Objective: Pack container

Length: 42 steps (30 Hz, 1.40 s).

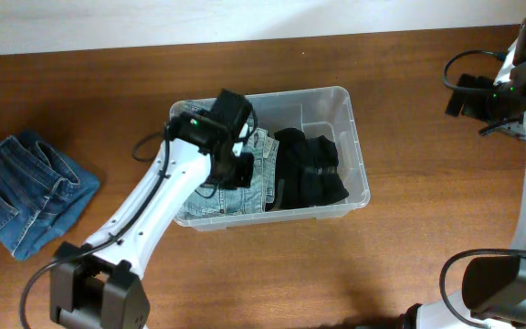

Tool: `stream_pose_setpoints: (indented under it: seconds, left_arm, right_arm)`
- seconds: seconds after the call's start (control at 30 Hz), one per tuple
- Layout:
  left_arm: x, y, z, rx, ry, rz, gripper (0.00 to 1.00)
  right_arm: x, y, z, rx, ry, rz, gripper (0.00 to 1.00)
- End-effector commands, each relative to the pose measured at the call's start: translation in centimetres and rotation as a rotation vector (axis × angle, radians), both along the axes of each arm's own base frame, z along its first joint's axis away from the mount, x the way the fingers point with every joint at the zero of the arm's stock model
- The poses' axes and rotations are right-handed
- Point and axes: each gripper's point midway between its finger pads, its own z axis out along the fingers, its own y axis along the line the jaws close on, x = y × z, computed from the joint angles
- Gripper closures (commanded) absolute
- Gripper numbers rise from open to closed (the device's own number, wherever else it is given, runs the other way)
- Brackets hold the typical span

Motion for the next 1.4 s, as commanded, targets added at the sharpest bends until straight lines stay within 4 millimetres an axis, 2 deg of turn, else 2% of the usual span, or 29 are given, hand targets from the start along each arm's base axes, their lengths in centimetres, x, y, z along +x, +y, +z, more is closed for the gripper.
stream_pose_setpoints:
  seconds: [0.0, 0.13, 0.23, 0.43, 0.77, 0.93, 1.3, 1.37]
  left_arm:
    - [1.3, 3.4, 1.4, 0.179, -0.089, 0.096, 1.00]
    - [1.2, 6.1, 1.7, 0.312, -0.118, 0.188, 1.00]
    - [1.3, 6.2, 1.8, 0.319, -0.124, 0.192, 1.00]
    - [2.1, 8.0, 2.3, 0.412, -0.186, 0.235, 0.99]
    - [2.2, 8.7, 2.2, 0.449, -0.203, 0.256, 1.00]
    - [1.9, 8.8, 0.4, 0.456, -0.192, 0.253, 1.00]
    - [-0.2, 9.9, -7.1, 0.480, -0.158, 0.246, 1.00]
    - [-0.3, 10.0, -7.7, 0.477, -0.163, 0.247, 1.00]
  right_arm:
    - [0.0, -0.2, 0.3, -0.008, -0.007, -0.012, 0.02]
    - [0.0, -0.2, 0.3, -0.008, -0.007, -0.012, 0.01]
    - [0.0, -0.2, 0.3, -0.008, -0.007, -0.012, 0.01]
    - [0.0, -0.2, 0.3, -0.008, -0.007, -0.012, 0.01]
    - [0.0, -0.2, 0.3, -0.008, -0.007, -0.011, 0.01]
    - [0.0, -0.2, 0.3, -0.007, -0.007, -0.012, 0.01]
    - [0.0, -0.2, 0.3, -0.008, -0.007, -0.011, 0.01]
    - [0.0, -0.2, 0.3, -0.007, -0.007, -0.012, 0.01]
